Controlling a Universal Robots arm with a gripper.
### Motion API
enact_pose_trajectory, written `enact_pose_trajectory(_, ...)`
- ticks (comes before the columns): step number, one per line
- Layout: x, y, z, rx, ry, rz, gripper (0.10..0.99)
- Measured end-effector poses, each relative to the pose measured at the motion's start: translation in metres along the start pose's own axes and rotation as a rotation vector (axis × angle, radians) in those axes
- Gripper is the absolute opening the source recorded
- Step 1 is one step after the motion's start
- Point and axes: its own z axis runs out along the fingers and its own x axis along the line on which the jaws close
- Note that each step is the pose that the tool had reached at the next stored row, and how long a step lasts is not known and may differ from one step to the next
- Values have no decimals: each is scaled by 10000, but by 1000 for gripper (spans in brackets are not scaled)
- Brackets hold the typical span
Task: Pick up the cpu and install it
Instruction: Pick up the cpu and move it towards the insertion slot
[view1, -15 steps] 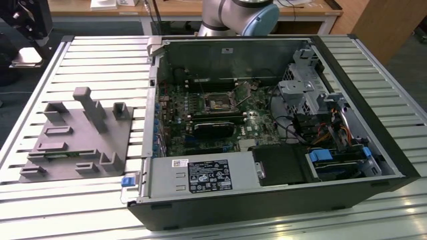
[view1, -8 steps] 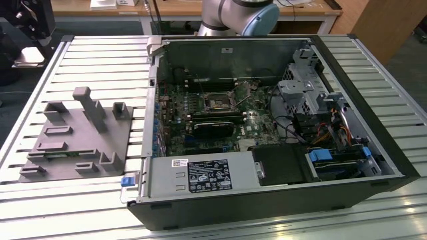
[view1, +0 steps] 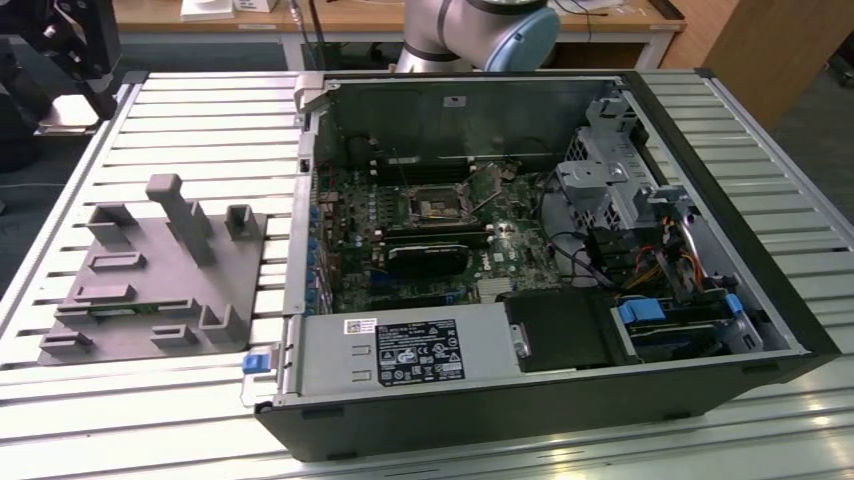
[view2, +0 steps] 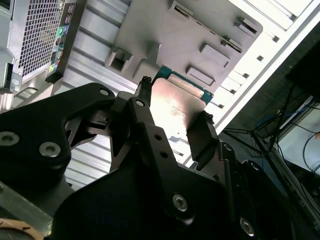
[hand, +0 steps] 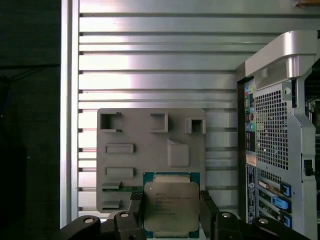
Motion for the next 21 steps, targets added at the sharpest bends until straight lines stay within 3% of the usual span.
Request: enact_pose_trajectory(21, -298, 7, 6, 0, 1, 0, 537)
